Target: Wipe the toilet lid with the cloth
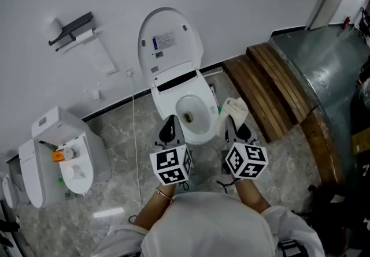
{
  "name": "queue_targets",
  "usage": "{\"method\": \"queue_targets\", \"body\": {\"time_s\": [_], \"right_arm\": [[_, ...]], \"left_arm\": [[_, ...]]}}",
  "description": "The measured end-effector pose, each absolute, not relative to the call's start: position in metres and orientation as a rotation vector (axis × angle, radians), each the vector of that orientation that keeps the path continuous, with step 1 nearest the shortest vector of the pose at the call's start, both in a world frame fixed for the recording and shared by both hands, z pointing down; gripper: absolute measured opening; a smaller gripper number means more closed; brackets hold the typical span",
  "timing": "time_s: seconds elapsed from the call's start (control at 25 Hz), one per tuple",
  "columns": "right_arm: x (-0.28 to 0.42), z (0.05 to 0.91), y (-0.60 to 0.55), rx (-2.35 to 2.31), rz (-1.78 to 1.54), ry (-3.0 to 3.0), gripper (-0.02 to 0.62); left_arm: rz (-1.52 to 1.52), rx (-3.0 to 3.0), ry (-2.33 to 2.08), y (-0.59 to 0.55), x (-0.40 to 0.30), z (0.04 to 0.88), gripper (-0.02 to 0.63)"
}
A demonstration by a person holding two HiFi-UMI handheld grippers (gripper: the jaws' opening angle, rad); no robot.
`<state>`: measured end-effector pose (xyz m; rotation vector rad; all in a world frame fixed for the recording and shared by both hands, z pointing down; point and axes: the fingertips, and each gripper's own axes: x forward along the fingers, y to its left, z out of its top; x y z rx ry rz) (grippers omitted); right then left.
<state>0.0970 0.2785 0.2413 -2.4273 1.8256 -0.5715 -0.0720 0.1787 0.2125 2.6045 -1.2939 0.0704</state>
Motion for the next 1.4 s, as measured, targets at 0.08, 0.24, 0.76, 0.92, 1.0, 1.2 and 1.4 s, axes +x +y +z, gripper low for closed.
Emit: {"method": "queue_targets", "body": {"time_s": [0.08, 0.24, 0.76, 0.92, 1.0, 1.2, 1.4], "right_arm": [[0.107, 0.234, 0.239, -2.412, -0.538, 1.863, 0.086], [0.114, 0.223, 0.177, -2.361, -0.510, 1.932, 0.086], [0.152, 0.260, 0.014, -2.133, -0.633, 2.230, 0.086], [0.149, 0.268, -0.045, -2.008, -0.604, 2.408, 0.086], [0.138, 0.266, -0.080, -1.941, -0.546, 2.504, 0.086], [0.094, 0.262, -0.174, -1.726, -0.448, 2.614, 0.086], [0.056, 0.272, -0.253, -1.654, -0.406, 2.594, 0.086]], "left_arm": [[0.056, 2.599, -1.309, 0.145, -0.059, 0.208, 0.015], [0.038, 2.583, -1.349, 0.094, -0.042, 0.202, 0.015], [0.065, 2.404, -1.609, -0.016, 0.004, 0.221, 0.015], [0.077, 2.433, -1.659, -0.042, 0.017, 0.221, 0.015], [0.054, 2.413, -1.683, -0.065, 0.015, 0.223, 0.015], [0.008, 2.362, -1.769, -0.136, -0.002, 0.237, 0.015], [-0.056, 2.319, -1.822, -0.197, -0.027, 0.259, 0.015]]}}
